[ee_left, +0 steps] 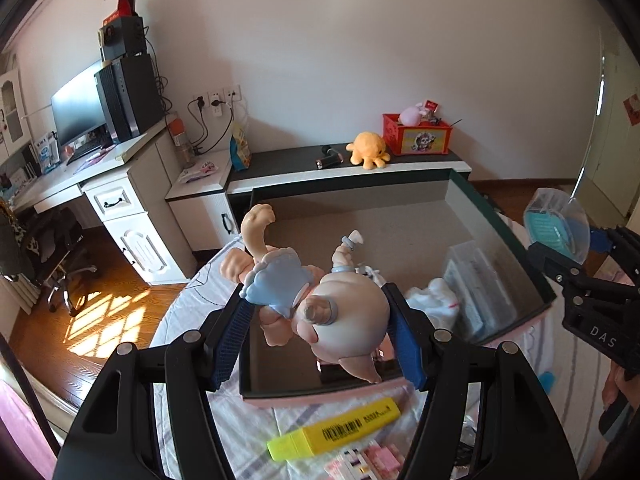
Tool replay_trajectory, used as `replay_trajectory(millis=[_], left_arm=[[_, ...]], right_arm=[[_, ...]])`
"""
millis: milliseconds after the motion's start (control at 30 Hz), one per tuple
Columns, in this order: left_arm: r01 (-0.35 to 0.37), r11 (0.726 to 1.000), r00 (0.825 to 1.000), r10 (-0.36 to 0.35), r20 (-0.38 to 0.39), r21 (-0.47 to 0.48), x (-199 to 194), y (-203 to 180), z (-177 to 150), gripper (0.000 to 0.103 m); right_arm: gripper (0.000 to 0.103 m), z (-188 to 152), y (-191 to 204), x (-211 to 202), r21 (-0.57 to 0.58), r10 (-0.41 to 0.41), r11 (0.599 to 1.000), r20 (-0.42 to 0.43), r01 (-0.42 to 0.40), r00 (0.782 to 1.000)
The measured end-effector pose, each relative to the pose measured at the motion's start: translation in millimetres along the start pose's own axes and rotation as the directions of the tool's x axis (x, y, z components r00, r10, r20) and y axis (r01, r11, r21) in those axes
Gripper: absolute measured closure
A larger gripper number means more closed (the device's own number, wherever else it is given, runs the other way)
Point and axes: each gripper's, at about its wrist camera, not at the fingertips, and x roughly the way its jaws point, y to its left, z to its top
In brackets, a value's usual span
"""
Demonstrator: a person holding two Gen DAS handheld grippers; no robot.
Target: Organize rigid objects
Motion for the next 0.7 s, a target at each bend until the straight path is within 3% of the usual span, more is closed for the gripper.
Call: replay_trajectory(millis=[67, 233, 467, 567, 700], left_arm=[[-0.012, 1.0, 1.0, 0.012, -0.024, -0.003, 17.1, 7.0, 3.6, 0.037], [-0.005, 1.0, 0.996, 0.003, -0.087, -0.018, 48.8, 16.8, -2.3, 0.037], [0.011, 1.0, 0.992, -0.013, -0.124, -0.016, 69.0, 13.6, -8.6, 0.036], [0.018, 0.999, 0.995, -0.022, -0.102, -0.035, 60.8, 15.4, -8.3, 0.034], [0.009, 0.999, 0.999, -0.01, -0.031, -0.034, 30.0, 15.8, -7.1, 0.018]], right_arm=[[0.041, 4.3, -3.4, 17.3, -0.016, -0.029, 0.999, -0.023, 0.029, 0.999], [0.041, 0.7, -5.9, 49.8, -0.031, -0.008, 0.999, -0.085, 0.006, 0.996], [0.041, -6.1, -10.2, 68.1, -0.016, 0.008, 1.0, -0.1, -0.009, 0.995], [0.039, -6.9, -11.2, 68.6, -0.018, 0.01, 1.0, -0.094, -0.012, 0.995], [0.033, -7.5, -13.2, 62.5, 0.001, 0.024, 1.0, -0.086, -0.024, 0.996]])
